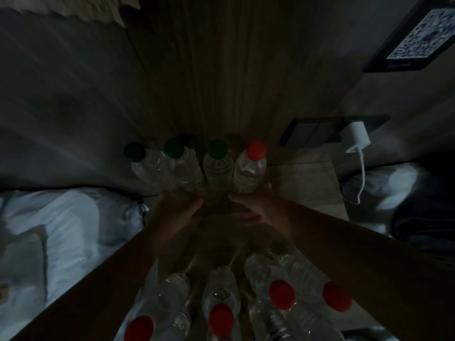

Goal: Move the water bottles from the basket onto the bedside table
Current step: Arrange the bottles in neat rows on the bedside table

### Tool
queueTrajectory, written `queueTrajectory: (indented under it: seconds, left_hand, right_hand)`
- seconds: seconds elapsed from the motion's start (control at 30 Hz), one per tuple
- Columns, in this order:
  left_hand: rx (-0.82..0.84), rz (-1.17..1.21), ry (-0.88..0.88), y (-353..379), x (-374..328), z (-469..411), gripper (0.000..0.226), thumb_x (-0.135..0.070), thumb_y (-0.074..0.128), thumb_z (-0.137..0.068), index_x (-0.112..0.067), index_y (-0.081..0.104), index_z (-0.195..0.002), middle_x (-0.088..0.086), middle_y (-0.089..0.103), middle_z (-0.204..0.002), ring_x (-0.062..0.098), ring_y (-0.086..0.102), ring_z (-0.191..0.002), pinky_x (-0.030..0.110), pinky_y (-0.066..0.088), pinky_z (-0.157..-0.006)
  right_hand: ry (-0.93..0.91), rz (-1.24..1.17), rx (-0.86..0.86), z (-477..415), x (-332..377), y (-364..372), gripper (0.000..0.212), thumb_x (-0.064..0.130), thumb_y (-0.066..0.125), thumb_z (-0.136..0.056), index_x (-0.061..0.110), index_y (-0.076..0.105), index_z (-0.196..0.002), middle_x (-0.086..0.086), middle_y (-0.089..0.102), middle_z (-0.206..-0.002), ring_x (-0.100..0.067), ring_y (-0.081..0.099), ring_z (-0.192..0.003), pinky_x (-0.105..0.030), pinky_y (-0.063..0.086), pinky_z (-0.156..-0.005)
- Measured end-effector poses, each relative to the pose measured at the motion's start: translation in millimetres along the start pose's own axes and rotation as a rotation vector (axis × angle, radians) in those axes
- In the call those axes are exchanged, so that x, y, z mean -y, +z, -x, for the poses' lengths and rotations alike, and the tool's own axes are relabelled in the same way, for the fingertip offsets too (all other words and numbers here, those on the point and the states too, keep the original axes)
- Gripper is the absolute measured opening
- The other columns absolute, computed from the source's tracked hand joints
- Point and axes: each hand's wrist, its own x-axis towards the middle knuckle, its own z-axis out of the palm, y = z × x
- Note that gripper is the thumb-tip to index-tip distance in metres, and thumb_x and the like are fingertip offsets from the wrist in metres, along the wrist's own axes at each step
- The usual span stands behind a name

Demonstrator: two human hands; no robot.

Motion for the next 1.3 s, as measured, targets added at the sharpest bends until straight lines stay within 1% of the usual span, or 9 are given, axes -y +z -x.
queueTrajectory:
  seconds: [0.07,0.13,0.23,0.33,0.43,0.63,0.77,0.97,1.3]
  left_hand:
    - [0.01,0.198,-0.156,0,1,-8,0.062,-0.038,0.066,-0.085,-0.012,0.04,-0.134,0.009,0.052,-0.126,0.027,0.053,-0.109,0.039,0.048,-0.084]
    - [-0.008,0.313,-0.197,1,5,-20,0.076,-0.045,0.069,-0.079,-0.015,0.033,-0.139,0.008,0.051,-0.131,0.024,0.053,-0.106,0.036,0.046,-0.076]
    - [-0.14,0.392,-0.178,1,6,-30,0.112,-0.069,0.074,-0.054,-0.021,0.024,-0.142,0.005,0.048,-0.136,0.027,0.05,-0.119,0.04,0.043,-0.094]
    - [-0.225,0.376,-0.163,0,7,-33,0.109,-0.056,0.08,-0.062,-0.01,0.023,-0.143,0.012,0.045,-0.139,0.032,0.047,-0.126,0.032,0.036,-0.096]
    - [-0.152,0.372,-0.161,4,11,-42,0.135,-0.088,0.067,-0.03,-0.023,0.026,-0.141,0.002,0.047,-0.139,0.029,0.047,-0.125,0.044,0.039,-0.103]
    - [-0.192,0.243,-0.159,7,11,-41,0.102,-0.049,0.072,-0.073,-0.009,0.013,-0.146,0.011,0.037,-0.146,0.034,0.037,-0.134,0.04,0.036,-0.101]
    - [-0.238,0.244,-0.158,10,9,-41,0.106,-0.049,0.07,-0.077,-0.003,0.005,-0.147,0.013,0.036,-0.149,0.032,0.035,-0.136,0.03,0.032,-0.094]
    - [-0.271,0.303,-0.188,11,6,-31,0.095,-0.043,0.073,-0.077,-0.002,0.015,-0.141,0.016,0.043,-0.14,0.033,0.044,-0.127,0.033,0.033,-0.082]
    - [-0.26,0.248,-0.044,15,22,-48,0.09,-0.063,0.062,-0.069,-0.01,0.033,-0.135,0.01,0.054,-0.129,0.028,0.055,-0.116,0.029,0.039,-0.08]
  right_hand:
    - [0.029,-0.059,0.02,-3,5,9,0.096,0.03,0.08,-0.073,0.019,0.019,-0.147,-0.016,0.054,-0.133,-0.031,0.065,-0.097,-0.043,0.06,-0.067]
    - [0.041,-0.111,-0.009,-5,10,17,0.1,0.03,0.084,-0.068,0.021,0.021,-0.145,-0.017,0.054,-0.129,-0.028,0.064,-0.084,-0.036,0.058,-0.049]
    - [0.033,-0.188,-0.066,-7,11,29,0.103,0.03,0.087,-0.064,0.021,0.022,-0.143,-0.017,0.05,-0.133,-0.034,0.061,-0.099,-0.03,0.052,-0.039]
    - [-0.001,-0.244,-0.097,-13,13,37,0.108,0.03,0.089,-0.06,0.02,0.021,-0.144,-0.014,0.045,-0.139,-0.037,0.054,-0.116,-0.028,0.05,-0.038]
    - [-0.018,-0.255,-0.107,-13,20,41,0.101,0.029,0.087,-0.064,0.017,0.02,-0.139,-0.013,0.046,-0.136,-0.033,0.055,-0.115,-0.03,0.05,-0.044]
    - [-0.135,-0.164,-0.237,-13,16,48,0.091,0.036,0.085,-0.066,0.013,0.032,-0.138,0.006,0.035,-0.103,-0.019,0.052,-0.098,-0.035,0.058,-0.065]
    - [-0.164,-0.158,-0.312,-16,15,57,0.095,0.039,0.086,-0.062,0.012,0.032,-0.136,0.0,0.04,-0.11,-0.027,0.056,-0.113,-0.045,0.056,-0.087]
    - [-0.185,-0.101,-0.364,-18,14,62,0.098,0.043,0.084,-0.064,0.011,0.029,-0.139,-0.002,0.048,-0.128,-0.026,0.056,-0.113,-0.028,0.05,-0.08]
    - [-0.143,-0.079,-0.418,-10,11,61,0.102,0.04,0.083,-0.067,0.007,0.021,-0.142,-0.011,0.04,-0.146,-0.028,0.044,-0.13,-0.029,0.038,-0.09]
